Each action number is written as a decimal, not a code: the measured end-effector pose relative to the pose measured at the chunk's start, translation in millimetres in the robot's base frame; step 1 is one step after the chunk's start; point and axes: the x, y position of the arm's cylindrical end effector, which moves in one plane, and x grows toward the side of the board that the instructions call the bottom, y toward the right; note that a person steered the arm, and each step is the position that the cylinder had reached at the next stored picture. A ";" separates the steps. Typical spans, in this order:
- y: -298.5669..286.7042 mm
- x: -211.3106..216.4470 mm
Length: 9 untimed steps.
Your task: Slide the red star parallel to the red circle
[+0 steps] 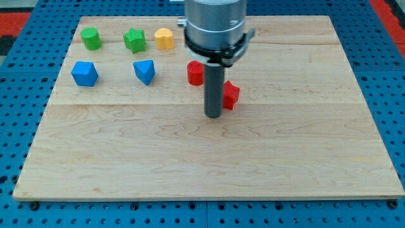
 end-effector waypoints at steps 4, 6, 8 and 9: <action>-8.0 -27.5; 15.3 -45.6; 52.1 -63.0; 62.2 -67.5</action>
